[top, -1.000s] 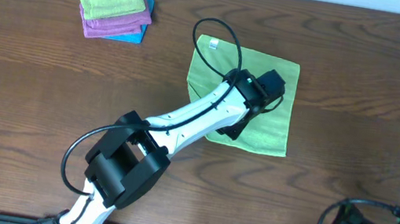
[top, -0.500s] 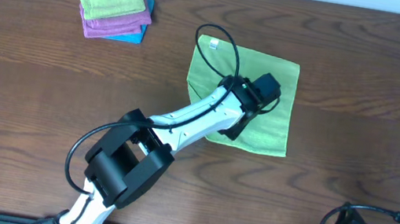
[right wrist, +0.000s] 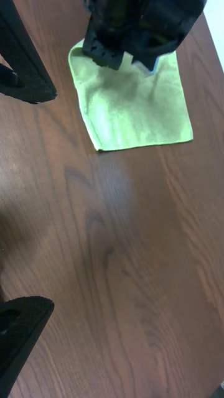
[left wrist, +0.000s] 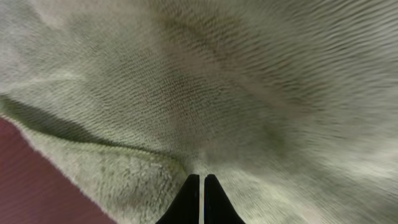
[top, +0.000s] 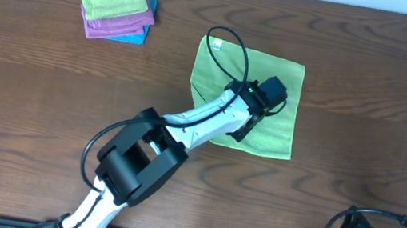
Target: Fold the cloth
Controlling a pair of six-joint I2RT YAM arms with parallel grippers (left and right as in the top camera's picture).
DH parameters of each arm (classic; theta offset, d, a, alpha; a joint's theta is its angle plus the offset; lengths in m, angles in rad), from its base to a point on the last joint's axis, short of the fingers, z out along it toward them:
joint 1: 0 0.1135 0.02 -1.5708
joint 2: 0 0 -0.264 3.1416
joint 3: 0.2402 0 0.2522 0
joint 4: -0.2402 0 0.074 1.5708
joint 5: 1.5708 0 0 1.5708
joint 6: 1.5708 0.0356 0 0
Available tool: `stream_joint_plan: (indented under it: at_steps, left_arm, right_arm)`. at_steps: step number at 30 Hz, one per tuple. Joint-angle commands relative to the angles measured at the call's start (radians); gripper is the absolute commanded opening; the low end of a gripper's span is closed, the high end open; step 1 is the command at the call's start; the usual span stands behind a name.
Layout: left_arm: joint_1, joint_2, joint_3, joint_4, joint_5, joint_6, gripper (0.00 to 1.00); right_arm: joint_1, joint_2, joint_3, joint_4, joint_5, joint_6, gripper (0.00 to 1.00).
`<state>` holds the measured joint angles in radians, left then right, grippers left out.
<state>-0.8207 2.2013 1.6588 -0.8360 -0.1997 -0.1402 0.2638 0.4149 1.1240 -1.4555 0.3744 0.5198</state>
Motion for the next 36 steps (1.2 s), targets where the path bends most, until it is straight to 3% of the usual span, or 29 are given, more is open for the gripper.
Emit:
stream_joint_plan:
  at_steps: [1, 10, 15, 25, 31, 36]
  left_arm:
    - [0.007, 0.031, -0.008, -0.005, -0.07, 0.018, 0.06]
    - [0.013, 0.035, -0.008, -0.09, -0.203, 0.017, 0.06]
    - [0.013, 0.034, -0.008, -0.173, -0.208, -0.009, 0.06]
    - [0.013, 0.034, -0.008, -0.405, -0.198, -0.261, 0.06]
    - [0.016, 0.002, -0.001, -0.385, -0.2, -0.303, 0.06]
    - [0.018, -0.151, 0.042, -0.329, -0.2, -0.317, 0.06]
  right_arm:
    - [-0.008, -0.005, 0.001, -0.003, 0.003, 0.018, 0.99]
    - [-0.008, -0.005, 0.001, -0.003, 0.003, 0.017, 0.99]
    - [-0.008, -0.005, 0.001, -0.003, 0.003, 0.017, 0.99]
    - [-0.008, -0.005, 0.001, -0.003, 0.003, 0.017, 0.99]
    - [-0.008, -0.005, 0.001, 0.005, 0.004, -0.003, 0.99]
    - [-0.008, 0.002, 0.0, 0.021, 0.004, -0.04, 0.99]
